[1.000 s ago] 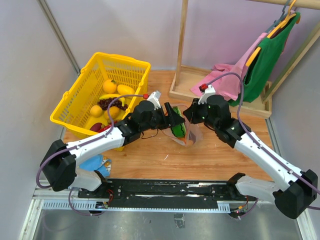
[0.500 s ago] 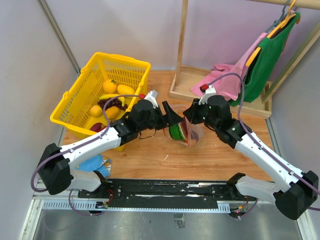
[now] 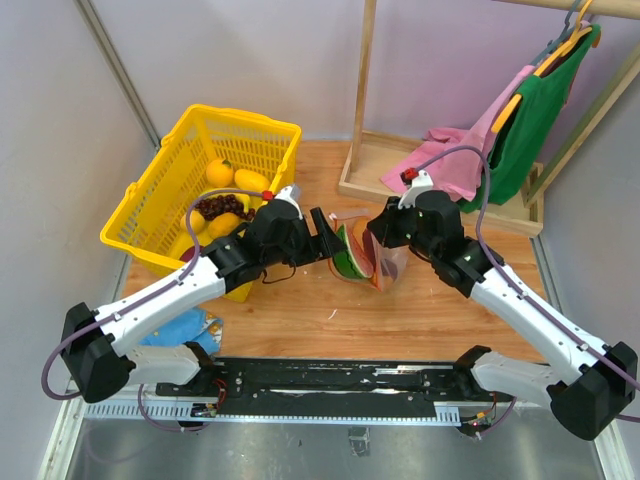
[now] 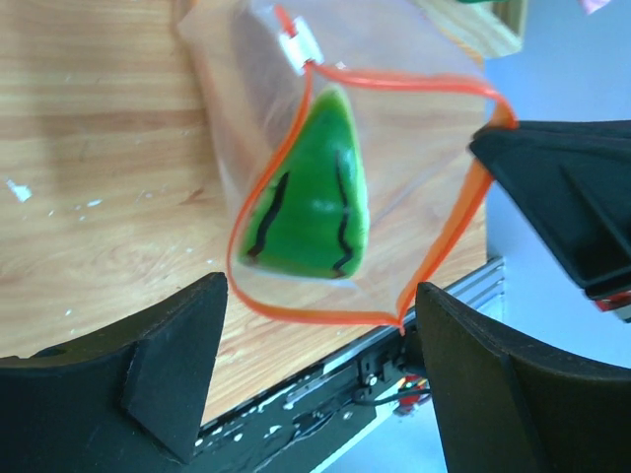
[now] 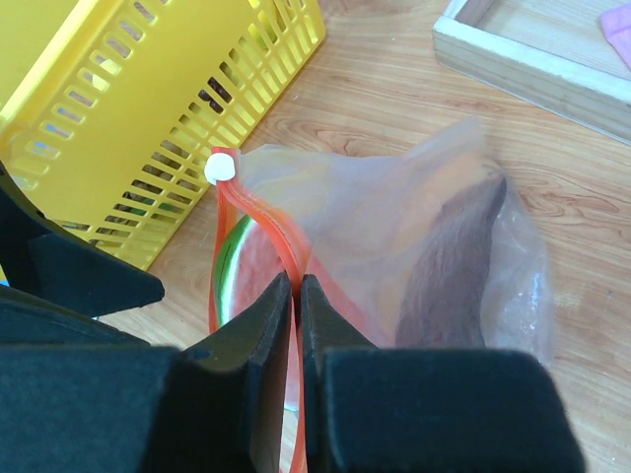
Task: Place the food in the zip-top bag and seal the zipper
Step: Place the fake fruit in the zipper food storage bag, then adjust the zipper food storage bag at the center of the board.
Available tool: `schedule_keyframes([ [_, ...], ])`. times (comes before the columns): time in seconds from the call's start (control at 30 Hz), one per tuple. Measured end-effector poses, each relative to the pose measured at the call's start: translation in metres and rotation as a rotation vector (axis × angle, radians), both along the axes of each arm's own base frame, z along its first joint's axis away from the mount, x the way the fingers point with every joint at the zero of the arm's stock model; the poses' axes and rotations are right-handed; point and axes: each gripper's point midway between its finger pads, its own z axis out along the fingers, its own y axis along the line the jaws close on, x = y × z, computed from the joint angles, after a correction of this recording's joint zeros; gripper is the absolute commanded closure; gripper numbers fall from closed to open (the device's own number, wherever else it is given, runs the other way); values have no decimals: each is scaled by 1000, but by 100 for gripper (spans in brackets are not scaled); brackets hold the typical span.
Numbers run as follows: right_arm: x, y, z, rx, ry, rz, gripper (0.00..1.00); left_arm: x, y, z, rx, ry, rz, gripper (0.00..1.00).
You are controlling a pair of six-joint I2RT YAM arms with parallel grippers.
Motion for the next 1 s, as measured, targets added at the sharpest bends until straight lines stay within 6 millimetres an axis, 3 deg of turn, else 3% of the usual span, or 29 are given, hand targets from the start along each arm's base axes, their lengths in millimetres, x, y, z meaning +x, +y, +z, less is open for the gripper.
schedule_keyframes([
  [0.4, 0, 4, -6, -4, 19, 17, 91, -15, 18, -46, 113, 102, 11, 49],
  [0.8, -3, 7, -7, 3, 28, 41, 91, -4, 9, -93, 220, 145, -14, 62],
  [0.87, -4, 8, -7, 5, 29, 47, 91, -2, 9, -98, 235, 148, -15, 71],
  [1.0, -4, 9, -7, 6, 31, 52, 91, 0, 8, -105, 254, 143, -27, 99],
])
